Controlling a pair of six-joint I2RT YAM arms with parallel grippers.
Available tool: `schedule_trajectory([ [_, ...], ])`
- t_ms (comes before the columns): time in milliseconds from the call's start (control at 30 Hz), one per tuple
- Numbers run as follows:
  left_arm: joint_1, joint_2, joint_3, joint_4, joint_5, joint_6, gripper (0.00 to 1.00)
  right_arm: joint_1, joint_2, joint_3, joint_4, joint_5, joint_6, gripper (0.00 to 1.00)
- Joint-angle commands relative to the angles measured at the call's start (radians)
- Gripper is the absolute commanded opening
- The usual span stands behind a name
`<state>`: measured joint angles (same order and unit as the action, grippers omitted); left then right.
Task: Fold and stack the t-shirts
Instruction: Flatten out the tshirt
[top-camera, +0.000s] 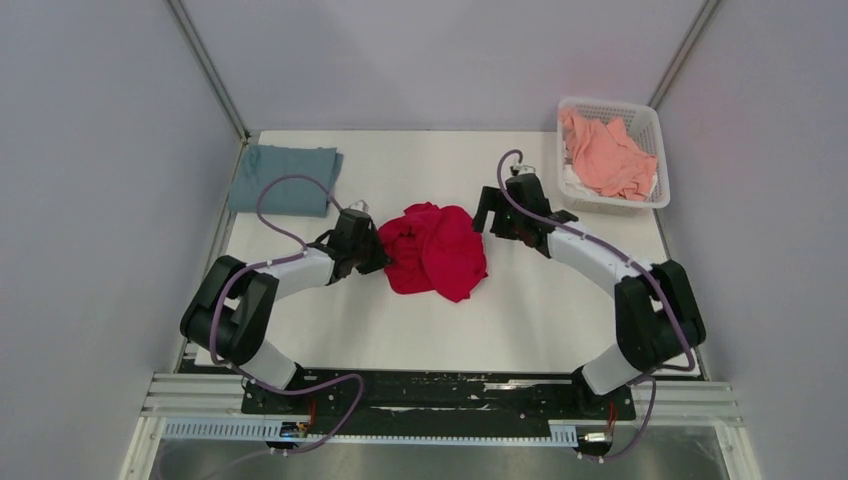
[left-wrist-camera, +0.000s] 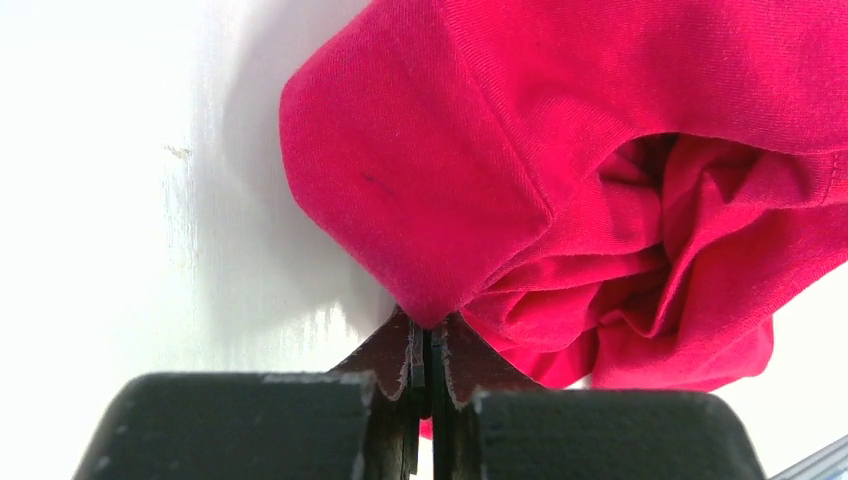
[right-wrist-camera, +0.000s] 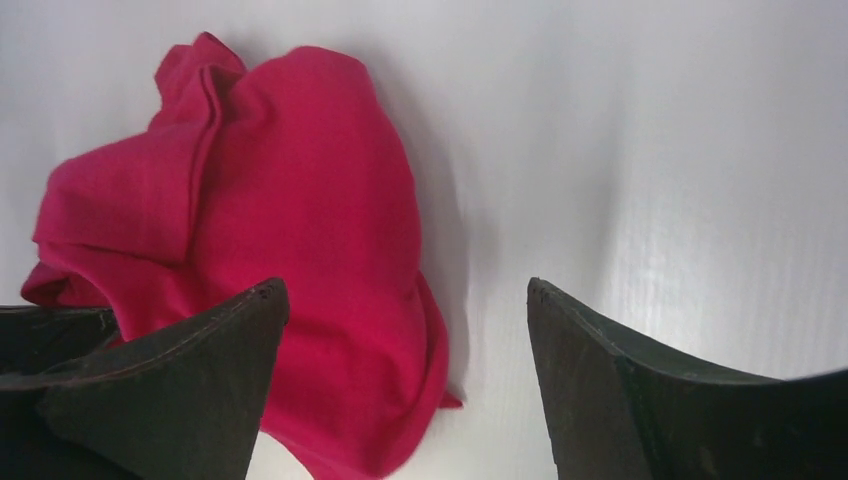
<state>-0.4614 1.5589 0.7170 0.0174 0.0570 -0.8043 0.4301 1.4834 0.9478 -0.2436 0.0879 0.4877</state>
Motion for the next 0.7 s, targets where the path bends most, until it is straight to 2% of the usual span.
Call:
schedule_trajectory([
  [0, -0.002, -0.031, 0.008, -0.012, -0.035, 0.053, 0.0, -0.014, 0.181, 0.17, 0.053, -0.204, 0.007, 0.84],
  [233, -0.003, -0.027, 0.008, -0.013, -0.054, 0.06, 0.0, -0.017, 0.329, 0.2, 0.036, -0.317, 0.02, 0.61],
  [267, -0.003, -0.026, 0.01, -0.013, -0.054, 0.06, 0.0, -0.017, 0.332, 0.19, 0.04, -0.333, 0.017, 0.55],
  [367, -0.002, -0.02, 0.014, -0.013, -0.054, 0.061, 0.0, -0.015, 0.312, 0.152, 0.066, -0.328, 0.013, 0.27],
  [467, -0.002, -0.021, 0.025, -0.056, -0.095, 0.05, 0.0, -0.017, 0.262, 0.144, 0.062, -0.237, 0.003, 0.16],
  [567, -0.003, -0.061, 0.04, -0.102, -0.19, 0.049, 0.0, -0.02, 0.205, 0.159, 0.027, -0.078, -0.018, 0.04],
  [667, -0.003, -0.14, 0.052, -0.181, -0.287, 0.075, 0.0, -0.031, 0.13, 0.181, -0.035, 0.113, -0.055, 0.02],
])
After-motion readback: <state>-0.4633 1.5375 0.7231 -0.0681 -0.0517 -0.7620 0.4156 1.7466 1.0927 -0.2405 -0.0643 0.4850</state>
